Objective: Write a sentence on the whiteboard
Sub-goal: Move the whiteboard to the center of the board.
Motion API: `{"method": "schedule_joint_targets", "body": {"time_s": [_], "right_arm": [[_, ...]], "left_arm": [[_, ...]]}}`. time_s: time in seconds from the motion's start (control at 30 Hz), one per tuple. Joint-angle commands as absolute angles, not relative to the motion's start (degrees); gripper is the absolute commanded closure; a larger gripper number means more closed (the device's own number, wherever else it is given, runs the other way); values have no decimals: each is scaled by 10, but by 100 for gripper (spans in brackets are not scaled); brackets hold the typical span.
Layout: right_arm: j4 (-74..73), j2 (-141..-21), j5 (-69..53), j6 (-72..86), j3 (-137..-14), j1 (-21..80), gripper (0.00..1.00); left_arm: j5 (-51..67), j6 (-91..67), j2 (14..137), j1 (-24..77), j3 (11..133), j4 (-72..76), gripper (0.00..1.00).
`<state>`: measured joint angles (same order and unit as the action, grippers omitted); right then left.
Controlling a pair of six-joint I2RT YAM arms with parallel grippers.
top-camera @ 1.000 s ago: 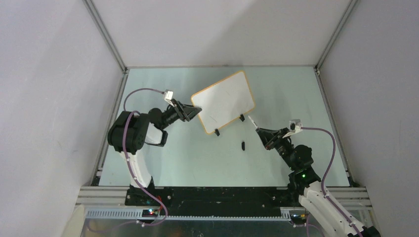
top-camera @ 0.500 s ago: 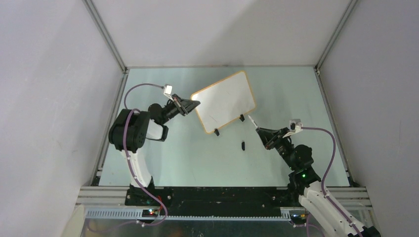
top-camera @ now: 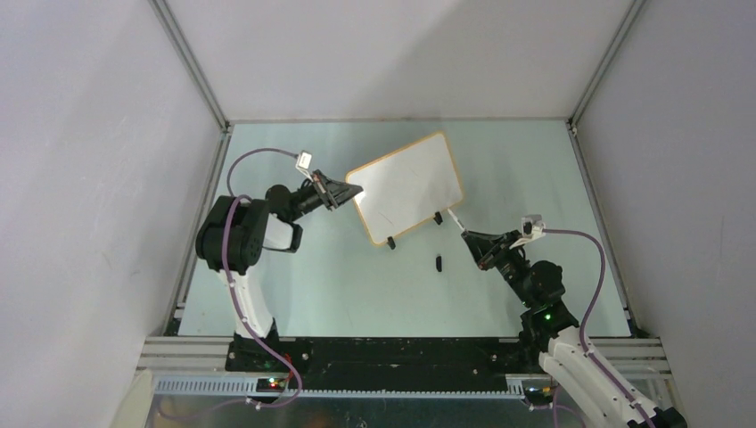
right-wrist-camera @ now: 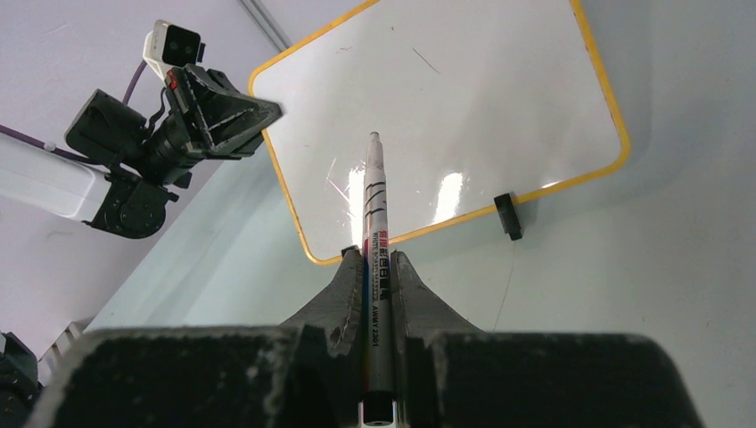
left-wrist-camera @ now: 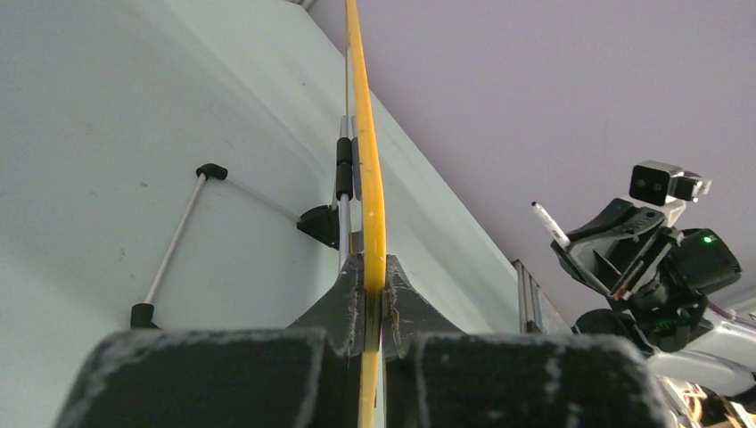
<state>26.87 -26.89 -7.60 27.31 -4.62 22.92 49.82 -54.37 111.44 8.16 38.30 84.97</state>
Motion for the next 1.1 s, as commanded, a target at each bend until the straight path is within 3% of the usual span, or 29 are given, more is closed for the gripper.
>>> {"method": "schedule_joint_targets", "body": {"time_s": [0.0, 0.23, 0.33, 0.5, 0.7, 0.77, 0.97, 1.07], "right_arm": [[292, -277, -80, 269, -70, 233, 100], [276, -248, -76, 269, -68, 232, 100], [268, -240, -73, 268, -68, 233, 100], [247, -258, -77, 264, -98, 234, 100], [166, -335, -121, 264, -212, 243, 100], [129, -365, -128, 258, -255, 251, 100], [81, -459, -105, 211, -343, 311, 100], [80, -492, -88, 198, -372, 335, 100]], "left_arm": [[556, -603, 1118, 83, 402, 874, 100], [604, -601, 1106, 82, 415, 833, 100], [619, -547, 1076, 82, 417, 740, 100], [564, -357, 1038, 102, 429, 484, 100], [504, -336, 1020, 115, 416, 465, 97], [501, -350, 1018, 114, 406, 487, 91], [487, -347, 995, 115, 395, 486, 48], [478, -345, 980, 115, 388, 487, 40]]}}
